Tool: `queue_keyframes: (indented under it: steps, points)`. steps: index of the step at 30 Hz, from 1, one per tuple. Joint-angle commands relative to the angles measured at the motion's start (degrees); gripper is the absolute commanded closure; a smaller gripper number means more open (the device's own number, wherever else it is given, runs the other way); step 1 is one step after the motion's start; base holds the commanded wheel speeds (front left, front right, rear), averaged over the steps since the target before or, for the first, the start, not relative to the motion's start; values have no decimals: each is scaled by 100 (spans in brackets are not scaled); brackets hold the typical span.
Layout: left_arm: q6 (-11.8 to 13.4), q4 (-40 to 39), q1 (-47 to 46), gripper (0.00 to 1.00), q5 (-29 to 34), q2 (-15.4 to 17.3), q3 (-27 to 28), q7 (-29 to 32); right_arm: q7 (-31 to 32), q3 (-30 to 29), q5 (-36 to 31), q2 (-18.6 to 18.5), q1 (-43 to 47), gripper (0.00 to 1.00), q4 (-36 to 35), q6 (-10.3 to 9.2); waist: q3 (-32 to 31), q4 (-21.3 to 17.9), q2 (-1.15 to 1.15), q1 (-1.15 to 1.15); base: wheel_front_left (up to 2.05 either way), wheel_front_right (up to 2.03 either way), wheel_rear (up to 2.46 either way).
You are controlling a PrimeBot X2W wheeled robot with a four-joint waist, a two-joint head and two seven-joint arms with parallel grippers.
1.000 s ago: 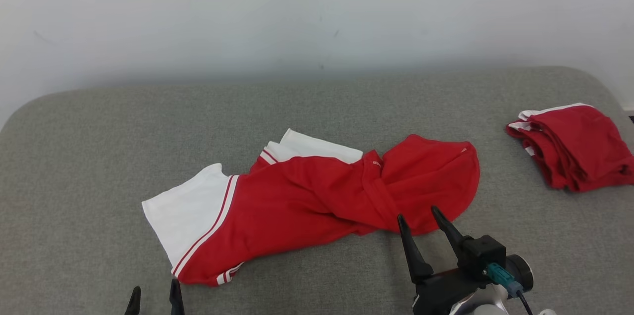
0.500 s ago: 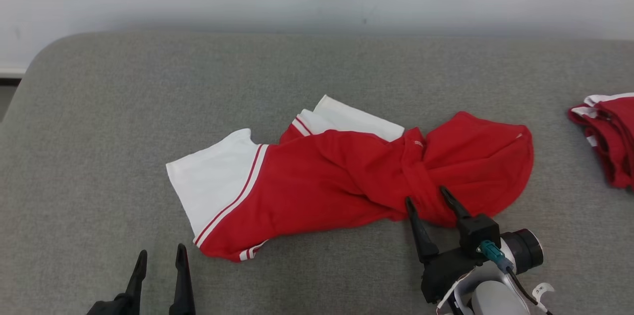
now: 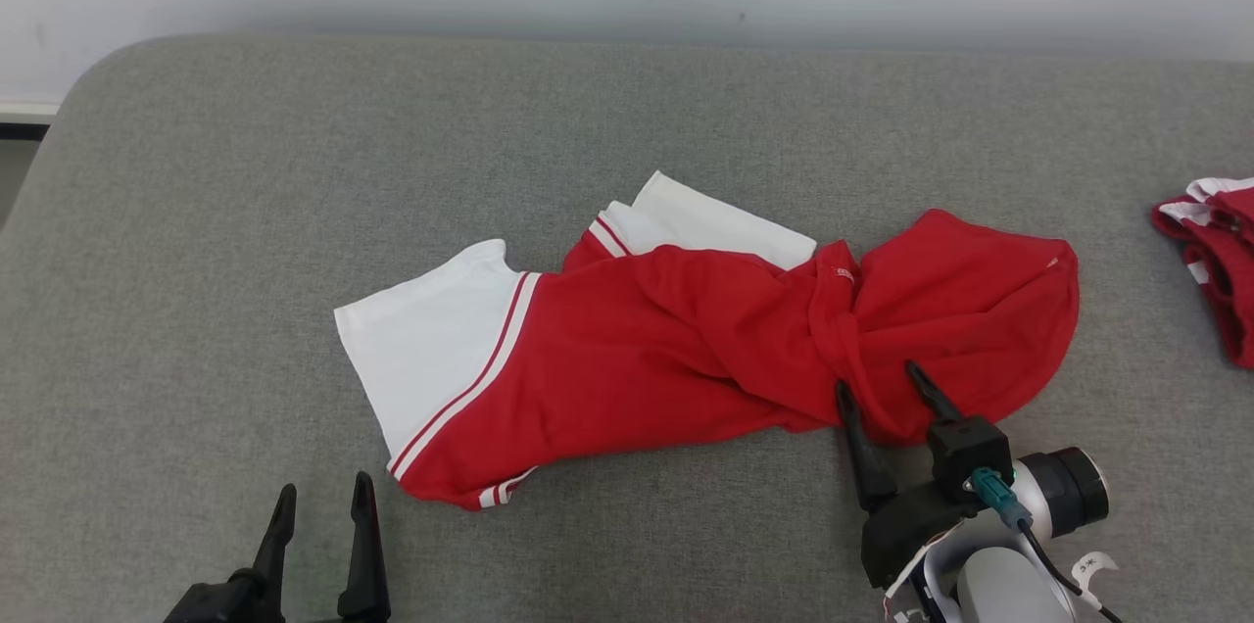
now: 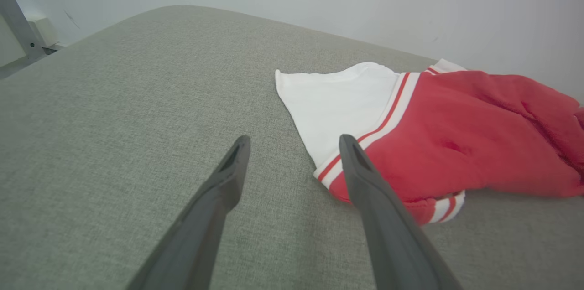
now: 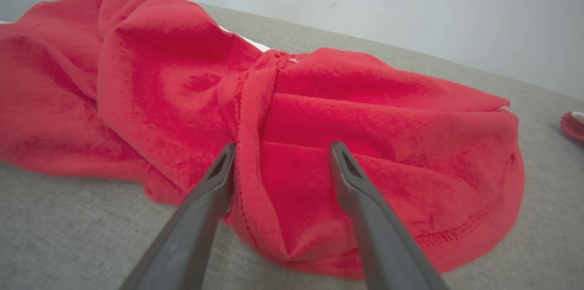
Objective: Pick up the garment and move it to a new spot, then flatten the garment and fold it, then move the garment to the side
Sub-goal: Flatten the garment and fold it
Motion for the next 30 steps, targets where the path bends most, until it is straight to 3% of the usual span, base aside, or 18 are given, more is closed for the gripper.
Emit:
queue_keyframes:
  steps: [1, 7, 8, 9, 10, 11, 15, 22, 30]
  points:
    - [-28, 21, -56, 0, 3, -5, 29, -18, 0, -6, -10, 10, 2, 0, -84, -16, -44, -50, -1, -1, 0, 0, 0]
    - [-73, 87, -2, 0, 4, -4, 30, -18, 0, -70, -96, 10, 83, 0, -54, -16, -184, -166, -1, -1, 0, 0, 0]
    - [-83, 103, 10, 0, -6, -4, 44, -18, 0, -80, -117, 10, 87, 4, -27, -16, -215, -193, -1, -1, 0, 0, 0]
    - [-76, 119, 21, 0, -23, -4, 55, -18, 0, -103, -127, 10, 88, 40, 7, -16, -241, -217, -1, -1, 0, 0, 0]
    - [-86, 134, 35, 0, -23, -3, 74, -18, 0, -111, -140, 10, 82, 61, 50, -16, -271, -245, -1, -1, 0, 0, 0]
    - [-90, 149, 46, 0, -14, -4, 84, -18, 0, -123, -150, 10, 71, 100, 89, -16, -293, -268, -1, -1, 0, 0, 0]
    - [-142, 200, 81, 0, 38, -4, 142, -18, 0, -181, -51, 9, 26, 100, 173, -16, -400, -361, -1, -1, 0, 0, 0]
    - [-180, 158, 193, 0, 131, -4, 225, -18, 0, -208, 374, 7, 73, 100, -397, -16, -668, -569, -1, -1, 0, 0, 0]
    - [-241, 212, 275, 0, 139, -5, 270, -18, 0, -822, 815, 1, 173, 100, -1064, -16, -963, -930, -1, -1, 0, 0, 0]
